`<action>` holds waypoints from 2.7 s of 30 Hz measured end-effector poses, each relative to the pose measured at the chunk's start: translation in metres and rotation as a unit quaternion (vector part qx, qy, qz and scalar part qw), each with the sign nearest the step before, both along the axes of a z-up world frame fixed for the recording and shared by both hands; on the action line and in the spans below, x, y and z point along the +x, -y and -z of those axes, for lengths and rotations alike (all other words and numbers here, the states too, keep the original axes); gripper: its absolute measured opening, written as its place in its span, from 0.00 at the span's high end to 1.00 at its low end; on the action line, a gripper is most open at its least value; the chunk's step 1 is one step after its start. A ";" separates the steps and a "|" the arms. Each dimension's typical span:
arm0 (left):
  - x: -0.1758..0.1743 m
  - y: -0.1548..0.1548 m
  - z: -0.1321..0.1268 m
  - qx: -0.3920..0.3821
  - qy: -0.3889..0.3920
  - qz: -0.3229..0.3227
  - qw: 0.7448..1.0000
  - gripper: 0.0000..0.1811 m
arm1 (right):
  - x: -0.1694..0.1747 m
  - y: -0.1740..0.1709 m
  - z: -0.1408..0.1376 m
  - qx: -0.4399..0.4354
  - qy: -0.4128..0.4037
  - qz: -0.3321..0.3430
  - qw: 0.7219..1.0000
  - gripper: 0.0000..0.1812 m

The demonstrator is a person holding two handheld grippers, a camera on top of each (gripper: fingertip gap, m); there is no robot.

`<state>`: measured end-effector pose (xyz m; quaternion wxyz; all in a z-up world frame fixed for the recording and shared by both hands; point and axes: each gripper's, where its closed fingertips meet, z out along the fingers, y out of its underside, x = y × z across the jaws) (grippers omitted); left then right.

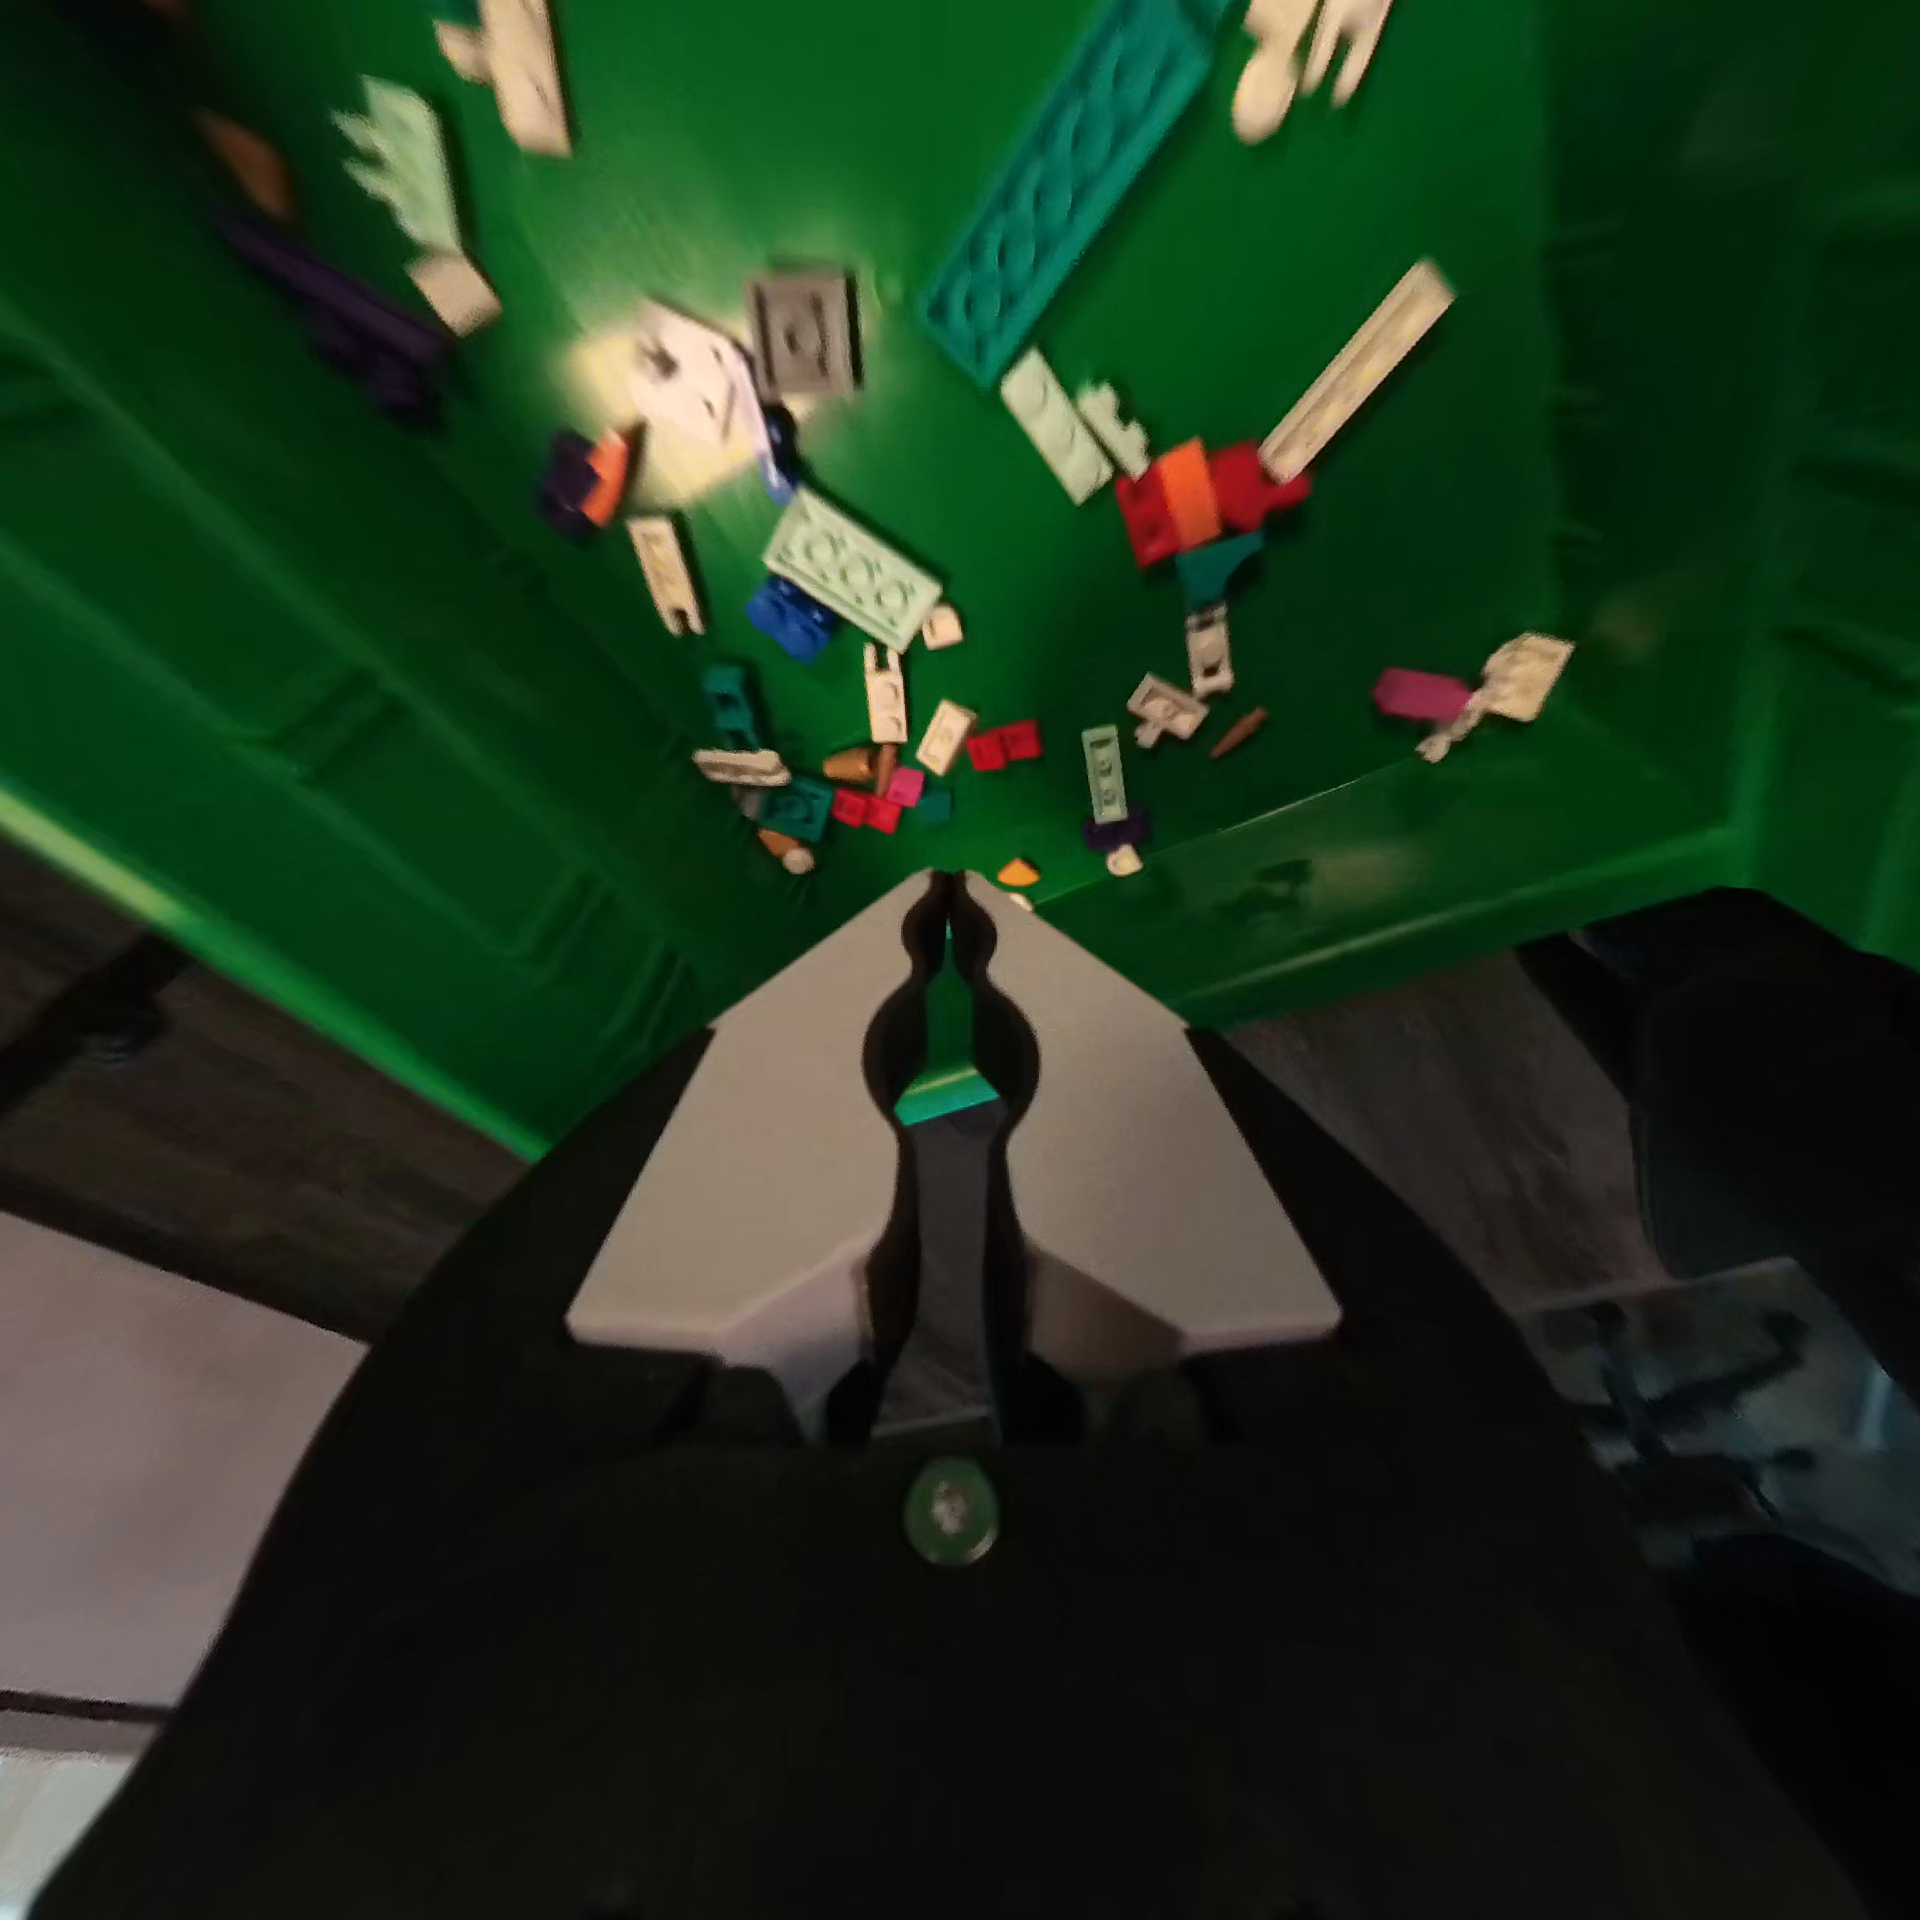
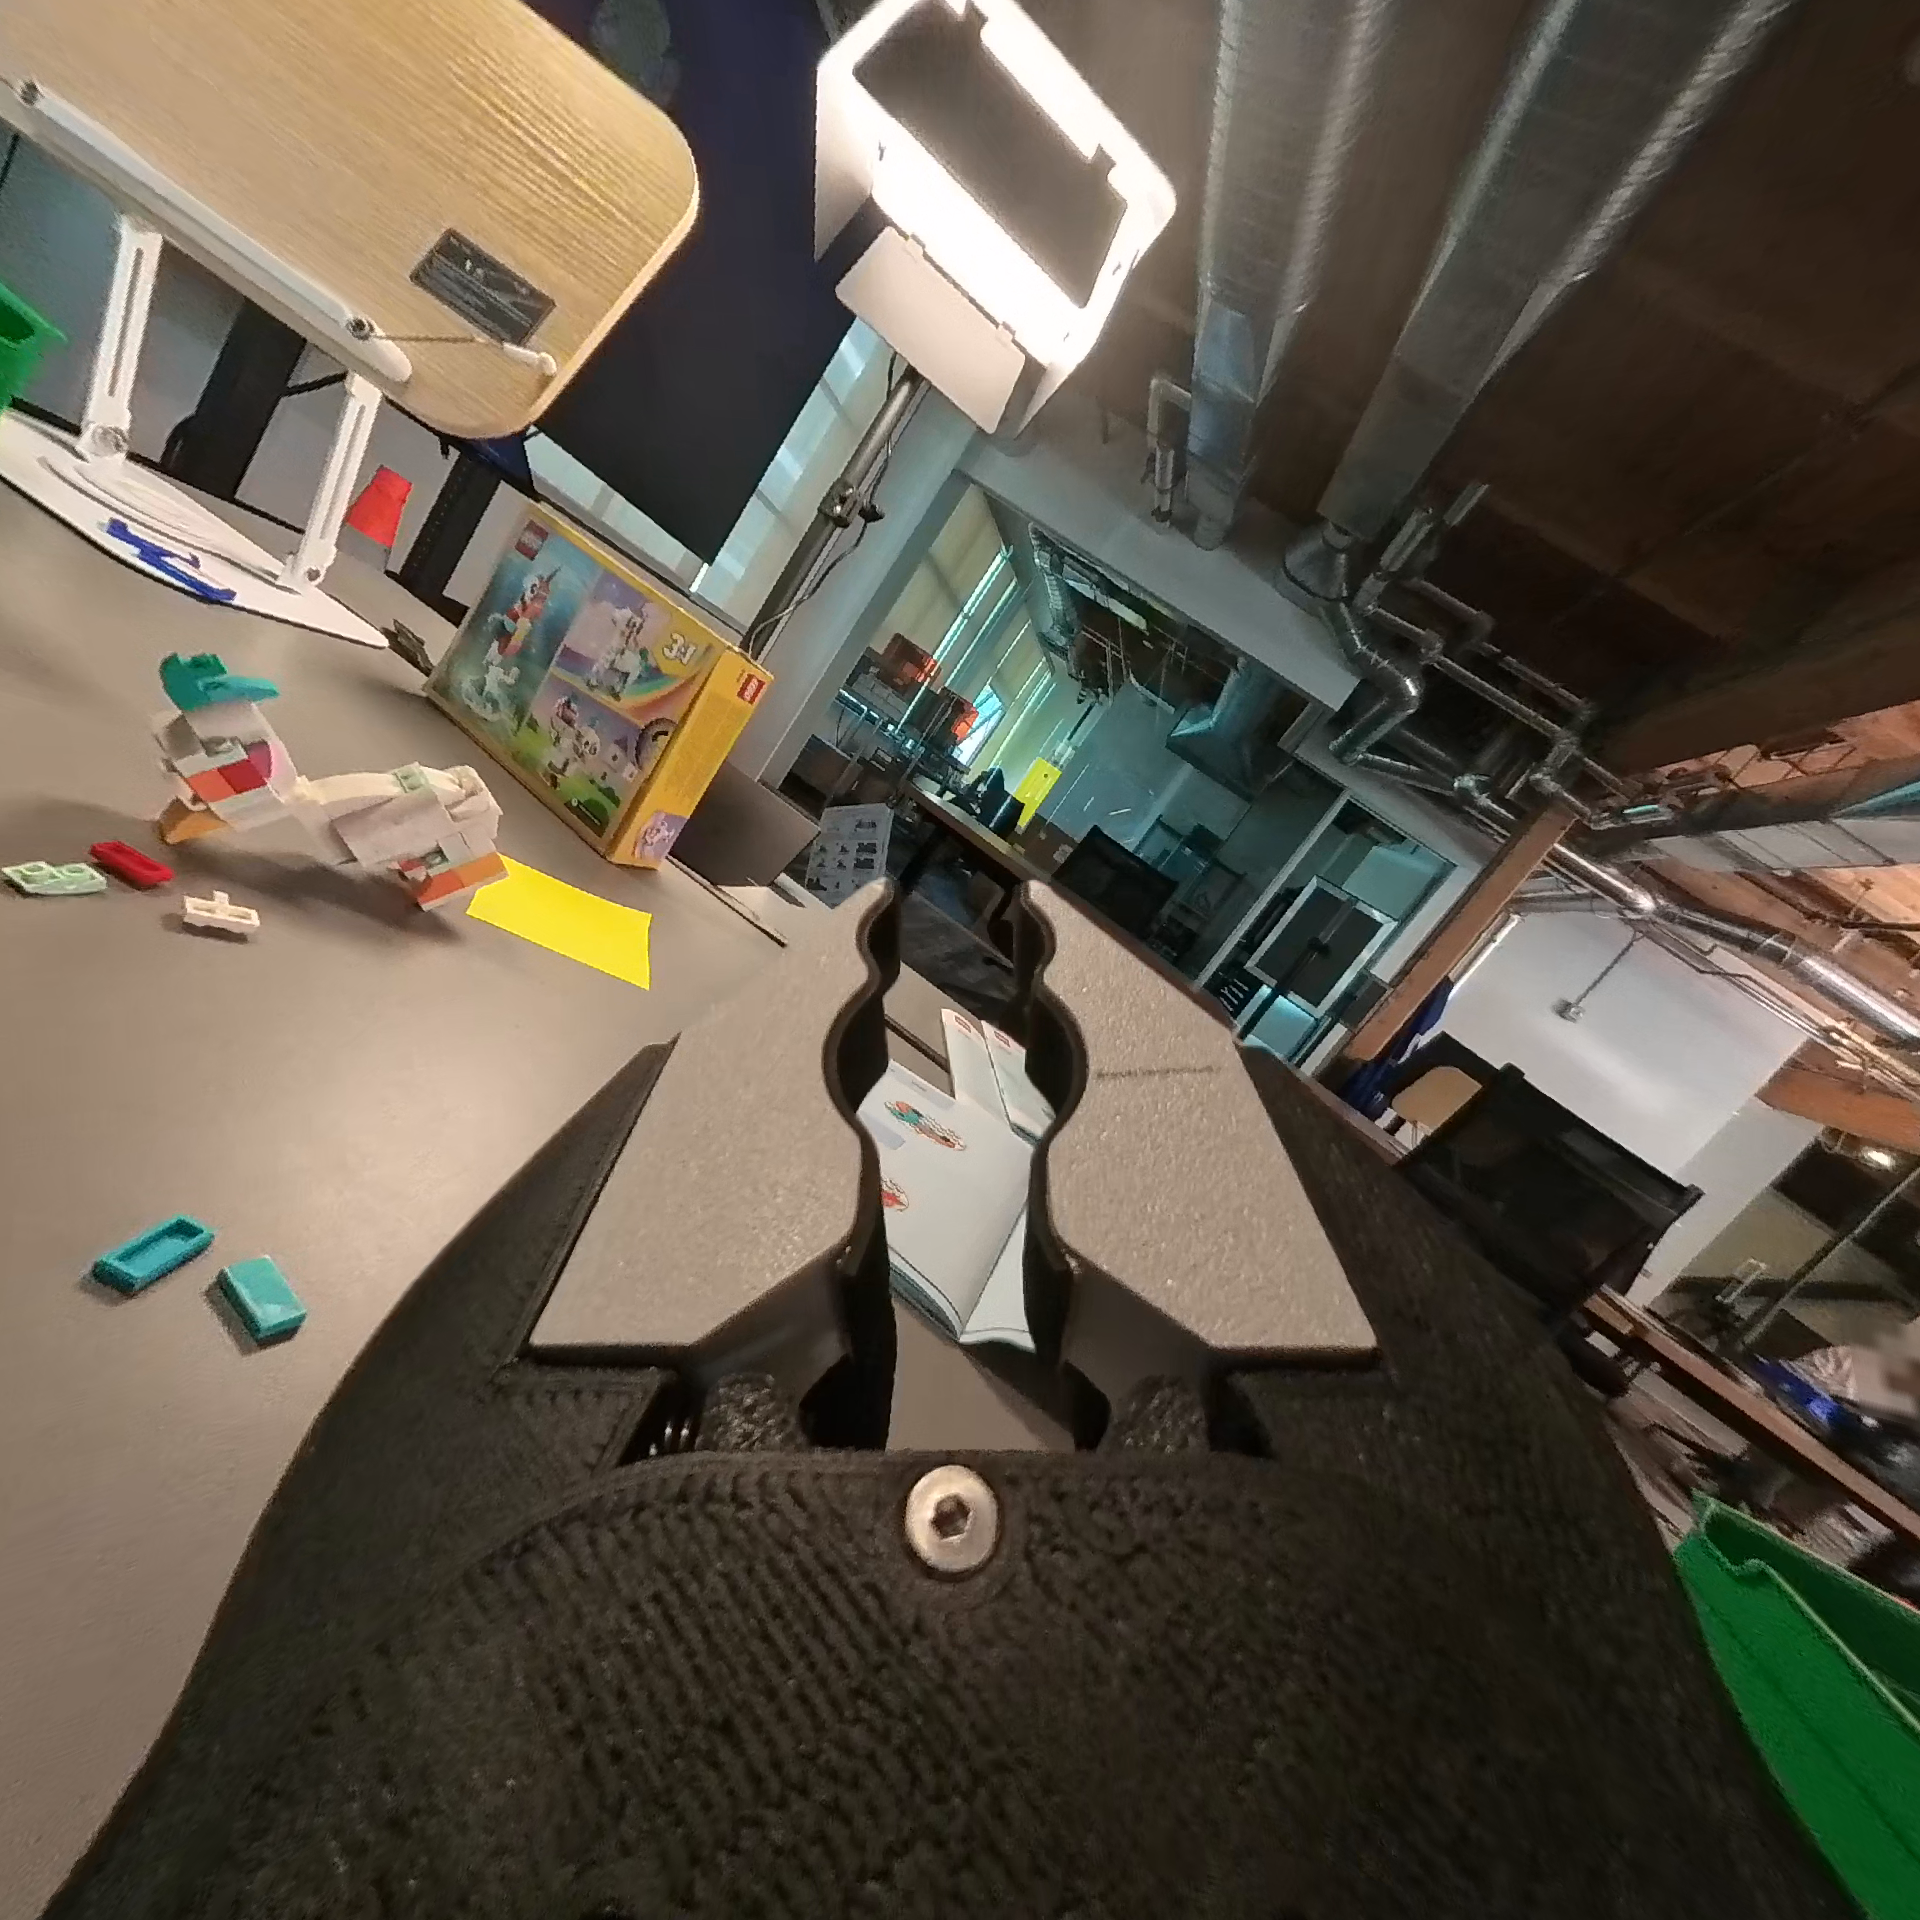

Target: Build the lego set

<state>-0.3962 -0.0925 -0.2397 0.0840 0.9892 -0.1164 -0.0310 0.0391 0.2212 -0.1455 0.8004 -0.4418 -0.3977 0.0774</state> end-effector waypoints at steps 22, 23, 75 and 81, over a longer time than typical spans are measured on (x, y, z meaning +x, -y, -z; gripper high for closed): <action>0.011 0.042 0.048 -0.149 0.009 -0.047 0.988 0.90 | -0.008 0.023 -0.008 0.047 0.019 -0.023 0.998 0.90; 0.011 0.042 0.049 -0.147 0.010 -0.047 0.988 0.91 | -0.008 0.023 -0.008 0.047 0.019 -0.023 0.998 0.90; 0.274 -0.178 0.050 -0.023 0.058 0.369 0.927 0.87 | -0.030 0.019 0.019 0.004 0.051 -0.062 0.997 0.90; 0.268 -0.184 0.029 0.028 0.084 0.347 0.934 0.77 | -0.027 0.016 0.019 -0.003 0.045 -0.057 0.997 0.90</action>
